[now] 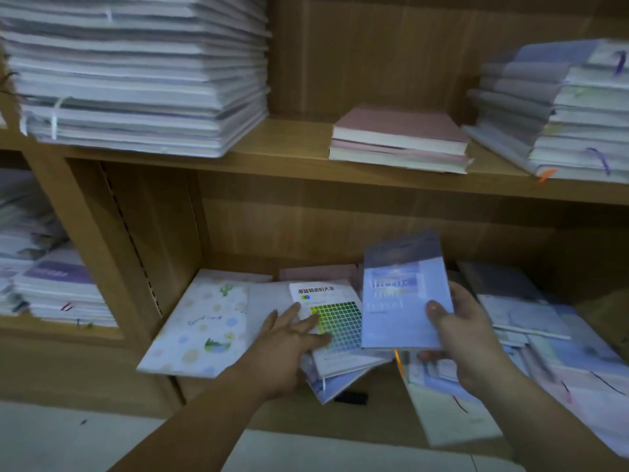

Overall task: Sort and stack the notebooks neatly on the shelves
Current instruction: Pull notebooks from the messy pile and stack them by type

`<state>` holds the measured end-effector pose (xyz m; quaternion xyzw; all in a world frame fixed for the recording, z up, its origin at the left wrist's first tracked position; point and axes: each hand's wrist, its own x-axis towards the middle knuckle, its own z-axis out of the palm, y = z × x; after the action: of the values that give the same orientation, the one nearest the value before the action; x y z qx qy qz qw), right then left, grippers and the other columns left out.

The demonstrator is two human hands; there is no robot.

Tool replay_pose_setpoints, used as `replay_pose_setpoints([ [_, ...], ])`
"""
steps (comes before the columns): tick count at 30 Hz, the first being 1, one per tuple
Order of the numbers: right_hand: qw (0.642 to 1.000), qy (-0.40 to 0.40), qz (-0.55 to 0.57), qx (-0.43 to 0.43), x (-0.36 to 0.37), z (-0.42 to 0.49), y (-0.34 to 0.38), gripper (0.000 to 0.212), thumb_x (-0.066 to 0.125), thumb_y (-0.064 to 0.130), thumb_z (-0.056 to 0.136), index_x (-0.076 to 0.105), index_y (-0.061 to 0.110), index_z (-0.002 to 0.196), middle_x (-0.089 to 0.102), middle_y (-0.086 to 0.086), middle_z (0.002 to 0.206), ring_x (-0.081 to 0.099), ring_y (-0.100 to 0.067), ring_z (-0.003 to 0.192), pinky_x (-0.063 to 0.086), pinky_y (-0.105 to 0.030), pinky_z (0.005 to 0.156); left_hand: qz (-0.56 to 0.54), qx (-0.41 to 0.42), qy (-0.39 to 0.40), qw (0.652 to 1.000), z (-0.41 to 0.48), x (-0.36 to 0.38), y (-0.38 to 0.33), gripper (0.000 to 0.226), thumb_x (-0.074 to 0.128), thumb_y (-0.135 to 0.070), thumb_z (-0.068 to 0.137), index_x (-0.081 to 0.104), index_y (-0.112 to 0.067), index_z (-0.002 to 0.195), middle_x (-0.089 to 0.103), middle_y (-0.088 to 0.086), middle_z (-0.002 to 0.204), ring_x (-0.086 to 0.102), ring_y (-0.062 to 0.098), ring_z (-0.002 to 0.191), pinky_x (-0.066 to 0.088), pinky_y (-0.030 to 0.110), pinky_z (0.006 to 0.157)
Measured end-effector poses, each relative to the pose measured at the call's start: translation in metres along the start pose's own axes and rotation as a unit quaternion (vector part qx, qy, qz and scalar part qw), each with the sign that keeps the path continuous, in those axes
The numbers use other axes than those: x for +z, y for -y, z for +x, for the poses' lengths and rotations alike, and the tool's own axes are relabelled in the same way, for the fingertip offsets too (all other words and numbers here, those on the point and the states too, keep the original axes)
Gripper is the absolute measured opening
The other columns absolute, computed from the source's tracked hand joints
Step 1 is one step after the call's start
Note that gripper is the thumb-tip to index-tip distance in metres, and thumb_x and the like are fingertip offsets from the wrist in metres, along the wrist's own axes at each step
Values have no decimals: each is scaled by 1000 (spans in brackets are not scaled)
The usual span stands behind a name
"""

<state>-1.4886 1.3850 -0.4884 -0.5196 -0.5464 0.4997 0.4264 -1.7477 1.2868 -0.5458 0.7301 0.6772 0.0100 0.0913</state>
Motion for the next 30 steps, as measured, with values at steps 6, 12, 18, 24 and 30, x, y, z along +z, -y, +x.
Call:
replay_pose_setpoints([
  [6,1000,16,3,-24,3,9,-8,33,48,15,107,51,30,135,65,0,124,68,-21,99,56,-35,62,2,37,-74,997,7,4,-2,61,70,-51,85,52,-41,143,45,-11,154,23,19,152,14,42,123],
  [12,999,12,22,-37,7,6,-13,32,49,11,106,55,30,131,63,0,128,63,-18,105,54,-36,73,27,89,-200,975,6,20,-7,38,60,-55,82,71,-35,111,62,-6,99,58,21,94,55,35,83],
  [18,993,-6,115,-18,-7,4,6,35,49,15,107,54,34,136,67,8,125,66,-23,109,56,-57,92,-2,95,-390,916,-5,-23,-14,21,56,-30,98,69,-25,114,68,-6,102,60,15,93,52,30,78],
  [24,993,-34,112,-8,-7,-1,8,29,49,11,106,54,29,128,65,3,122,66,-27,104,57,-59,89,-233,-96,-418,873,-42,-67,-34,37,34,-54,105,61,-32,97,64,-13,74,61,7,67,49,29,54],
  [30,988,70,132,47,12,-16,3,29,55,12,103,59,31,124,72,-3,116,72,-31,99,59,-44,72,-558,-179,-367,723,-41,-68,-48,37,45,-37,106,71,-14,92,76,-7,84,72,10,76,55,18,60],
])
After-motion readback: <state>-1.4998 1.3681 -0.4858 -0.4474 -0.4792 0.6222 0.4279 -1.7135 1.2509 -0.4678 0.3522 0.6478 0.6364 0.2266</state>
